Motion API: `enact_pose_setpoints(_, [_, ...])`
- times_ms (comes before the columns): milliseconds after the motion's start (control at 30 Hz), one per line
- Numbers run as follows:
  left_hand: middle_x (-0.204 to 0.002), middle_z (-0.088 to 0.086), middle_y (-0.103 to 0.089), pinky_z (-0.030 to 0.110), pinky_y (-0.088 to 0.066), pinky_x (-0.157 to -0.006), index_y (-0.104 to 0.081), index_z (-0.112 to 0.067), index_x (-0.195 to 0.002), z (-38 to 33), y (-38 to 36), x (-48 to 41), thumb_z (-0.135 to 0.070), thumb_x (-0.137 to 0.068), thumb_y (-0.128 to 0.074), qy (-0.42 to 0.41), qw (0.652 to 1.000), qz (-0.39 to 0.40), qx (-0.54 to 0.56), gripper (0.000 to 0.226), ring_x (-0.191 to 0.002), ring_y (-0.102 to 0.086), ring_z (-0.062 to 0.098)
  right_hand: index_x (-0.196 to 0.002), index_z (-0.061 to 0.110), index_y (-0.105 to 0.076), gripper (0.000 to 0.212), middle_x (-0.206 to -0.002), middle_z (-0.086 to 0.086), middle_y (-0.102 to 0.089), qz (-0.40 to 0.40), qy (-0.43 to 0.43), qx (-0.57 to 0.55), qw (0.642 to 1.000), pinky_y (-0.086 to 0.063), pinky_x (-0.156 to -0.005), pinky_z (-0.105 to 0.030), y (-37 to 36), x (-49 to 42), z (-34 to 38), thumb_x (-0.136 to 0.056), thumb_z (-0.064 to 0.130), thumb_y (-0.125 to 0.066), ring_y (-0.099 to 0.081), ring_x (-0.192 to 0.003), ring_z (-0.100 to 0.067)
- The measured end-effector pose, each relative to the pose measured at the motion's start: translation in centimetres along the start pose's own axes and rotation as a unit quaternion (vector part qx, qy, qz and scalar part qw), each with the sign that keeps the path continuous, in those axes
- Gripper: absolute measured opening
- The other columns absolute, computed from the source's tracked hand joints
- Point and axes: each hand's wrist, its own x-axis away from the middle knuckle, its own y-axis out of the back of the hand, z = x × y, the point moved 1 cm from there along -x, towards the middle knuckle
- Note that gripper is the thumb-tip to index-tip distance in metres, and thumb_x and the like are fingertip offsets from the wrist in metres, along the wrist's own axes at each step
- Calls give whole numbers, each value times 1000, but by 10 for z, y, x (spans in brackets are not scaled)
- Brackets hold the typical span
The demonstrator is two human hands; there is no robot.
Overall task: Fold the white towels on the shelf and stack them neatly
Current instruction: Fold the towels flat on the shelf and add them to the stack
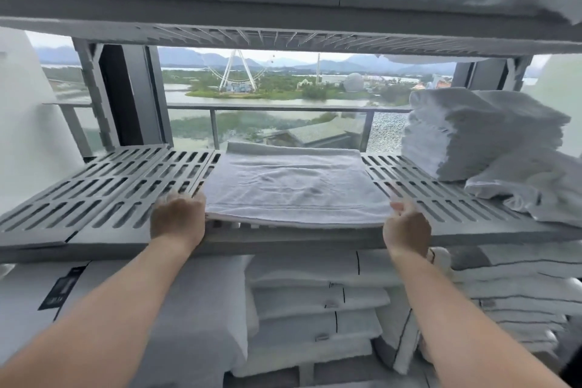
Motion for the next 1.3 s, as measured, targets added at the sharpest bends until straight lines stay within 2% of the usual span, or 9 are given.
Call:
enact_pose_setpoints(67, [-98, 7, -70, 40, -50, -81, -64, -16, -106, 3, 7, 16, -11, -90, -48, -10, 1000, 2, -8, 24, -94, -63, 27, -119, 10, -65, 33, -118, -16, -68, 11, -25, 8, 1000, -39, -79, -32, 9, 17, -8, -96, 5, -41, -61, -109, -37])
enact_pose_setpoints(267, [-102, 2, -67, 34, -45, -70, -61, -19, -104, 9, 19, 45, -3, -81, -42, -6, 999, 18, 35, 34, -96, -61, 24, -111, 15, -64, 24, -111, -12, -71, 28, -49, 17, 998, -35, -72, -29, 28, 44, -19, -97, 11, -46, -61, -93, -30])
enact_pose_setpoints(333, [-105, 3, -65, 34, -46, -76, -60, -19, -105, 7, 23, 47, -6, -81, -43, -4, 999, 31, 37, 33, -100, -59, 24, -110, 17, -66, 25, -112, -9, -71, 33, -43, 39, 998, -33, -70, -27, 32, 44, -21, -96, 8, -47, -55, -87, -25])
enact_pose_setpoints(467, [-113, 4, -59, 36, -46, -92, -61, -19, -108, -29, 31, 49, -14, -82, -48, -105, 990, 44, 87, 30, -105, -56, 24, -108, 20, -70, 30, -122, -14, -61, 25, -44, 79, 996, -37, -80, -30, 38, 42, -24, -94, 9, -46, -54, -109, -33])
enact_pose_setpoints(600, [-117, -1, -59, 35, -46, -97, -58, -24, -115, -79, 39, 54, -29, -88, -59, -216, 959, 2, 183, 28, -111, -55, 19, -103, 15, -72, 21, -115, -16, -58, -35, 106, 141, 984, -49, -89, -42, 37, 44, -20, -89, 9, -58, -55, -105, -34])
enact_pose_setpoints(700, [-114, -3, -61, 35, -51, -91, -60, -26, -115, -105, 42, 56, -32, -89, -67, -263, 945, -29, 191, 28, -108, -58, 18, -101, 17, -72, 14, -105, -11, -64, 5, 218, 165, 962, -47, -88, -42, 25, 42, -9, -89, 16, -64, -56, -102, -30])
enact_pose_setpoints(800, [-107, -5, -65, 33, -56, -77, -63, -26, -109, -113, 41, 55, -14, -93, -58, -253, 946, -33, 200, 21, -101, -61, 16, -97, 20, -73, 13, -91, -1, -71, 64, 287, 167, 941, -43, -87, -37, 12, 37, 2, -92, 25, -61, -60, -96, -23])
enact_pose_setpoints(1067, [-74, -7, -67, 25, -43, -55, -61, -25, -76, -128, 54, 48, -31, -78, -41, -308, 929, 58, 197, 20, -64, -59, 16, -67, 13, -60, 45, -64, 0, -59, 74, 247, 315, 914, -41, -73, -34, -20, -6, 21, -98, 40, -42, -58, -66, -22])
enact_pose_setpoints(1300, [-76, -9, -64, 30, -51, -62, -62, -22, -77, -152, 37, -42, -17, -85, -45, -199, 947, -39, 249, 19, -69, -60, 19, -111, 15, -66, 31, -106, -9, -67, 148, 329, 266, 894, -47, -88, -38, -80, -69, 48, -98, 27, -41, -59, -101, -28])
